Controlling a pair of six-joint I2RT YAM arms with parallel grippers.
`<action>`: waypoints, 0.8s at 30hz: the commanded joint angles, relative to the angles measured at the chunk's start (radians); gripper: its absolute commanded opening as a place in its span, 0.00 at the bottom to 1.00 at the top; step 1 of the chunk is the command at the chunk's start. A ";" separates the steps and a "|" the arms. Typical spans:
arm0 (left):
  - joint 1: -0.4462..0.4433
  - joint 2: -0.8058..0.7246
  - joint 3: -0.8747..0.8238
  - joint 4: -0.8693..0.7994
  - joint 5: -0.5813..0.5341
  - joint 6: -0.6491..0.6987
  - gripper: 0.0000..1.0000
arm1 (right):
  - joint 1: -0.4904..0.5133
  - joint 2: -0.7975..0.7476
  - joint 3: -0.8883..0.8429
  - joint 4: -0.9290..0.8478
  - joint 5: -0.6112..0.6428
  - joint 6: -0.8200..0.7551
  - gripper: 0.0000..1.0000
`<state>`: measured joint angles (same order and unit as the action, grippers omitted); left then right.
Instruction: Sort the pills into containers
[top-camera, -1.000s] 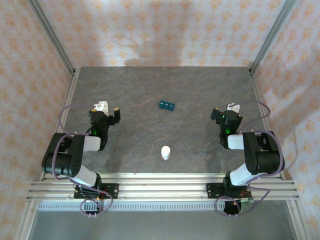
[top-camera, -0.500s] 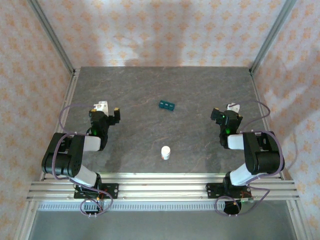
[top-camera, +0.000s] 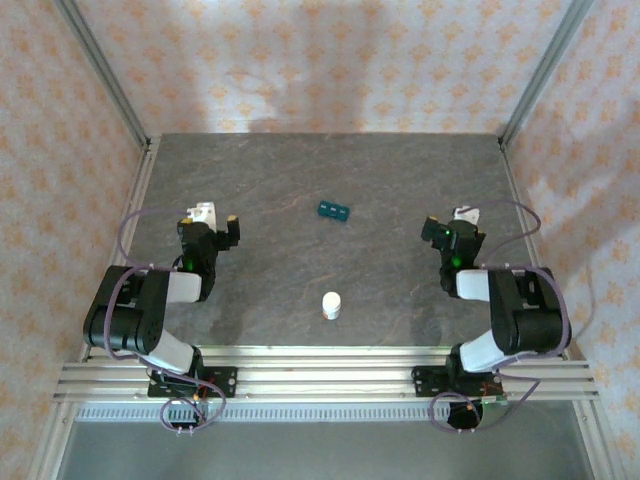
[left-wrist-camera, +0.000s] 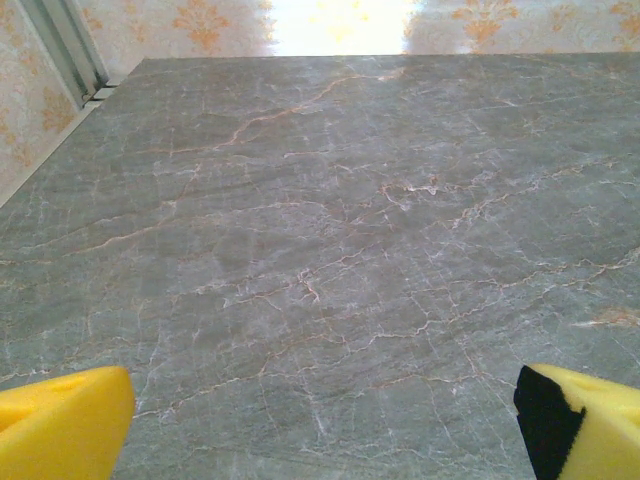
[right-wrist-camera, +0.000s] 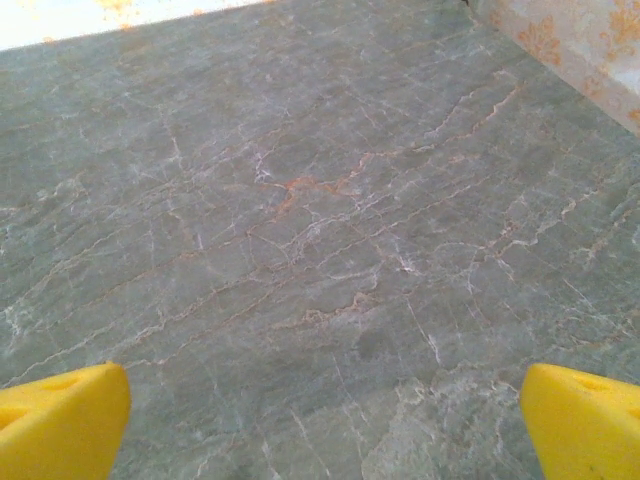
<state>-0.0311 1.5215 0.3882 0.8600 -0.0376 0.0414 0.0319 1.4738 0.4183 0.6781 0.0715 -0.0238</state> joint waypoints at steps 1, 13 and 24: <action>-0.007 -0.051 0.011 -0.048 -0.058 -0.024 1.00 | -0.003 -0.103 0.112 -0.215 0.009 0.008 1.00; -0.028 -0.281 0.129 -0.368 -0.144 -0.082 1.00 | -0.019 -0.219 0.352 -0.694 0.161 0.388 1.00; -0.110 -0.460 0.259 -0.735 -0.178 -0.398 1.00 | 0.041 -0.196 0.448 -0.892 -0.251 0.418 1.00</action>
<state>-0.1200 1.0718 0.6464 0.2600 -0.1928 -0.2249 0.0315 1.2747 0.8551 -0.1207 -0.0353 0.3721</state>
